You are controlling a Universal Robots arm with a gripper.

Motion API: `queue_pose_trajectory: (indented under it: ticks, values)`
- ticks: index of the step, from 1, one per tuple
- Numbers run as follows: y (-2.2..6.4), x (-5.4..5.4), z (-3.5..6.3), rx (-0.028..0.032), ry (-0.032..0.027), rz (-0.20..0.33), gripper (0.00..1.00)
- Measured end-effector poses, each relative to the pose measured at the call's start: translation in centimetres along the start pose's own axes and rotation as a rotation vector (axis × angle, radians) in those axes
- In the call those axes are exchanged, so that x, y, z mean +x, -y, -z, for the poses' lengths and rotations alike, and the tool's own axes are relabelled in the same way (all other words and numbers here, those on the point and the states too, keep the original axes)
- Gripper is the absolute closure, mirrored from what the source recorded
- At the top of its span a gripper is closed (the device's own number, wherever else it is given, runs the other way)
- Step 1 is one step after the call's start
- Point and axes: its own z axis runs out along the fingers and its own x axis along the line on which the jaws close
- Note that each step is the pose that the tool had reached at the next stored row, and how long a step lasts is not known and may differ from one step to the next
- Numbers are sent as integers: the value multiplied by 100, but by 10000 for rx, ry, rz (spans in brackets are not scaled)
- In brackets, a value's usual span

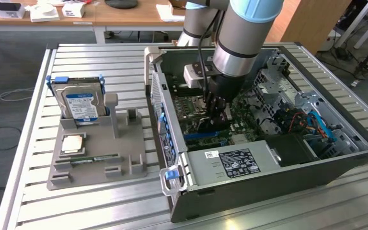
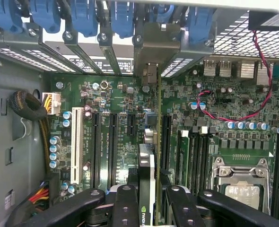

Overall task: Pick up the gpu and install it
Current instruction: 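Insert the gpu into the slot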

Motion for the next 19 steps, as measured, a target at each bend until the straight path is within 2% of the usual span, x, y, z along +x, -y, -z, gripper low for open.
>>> queue_pose_trajectory:
  ticks: [19]
  values:
    - [-1,17,-6,0,-2,-94,73]
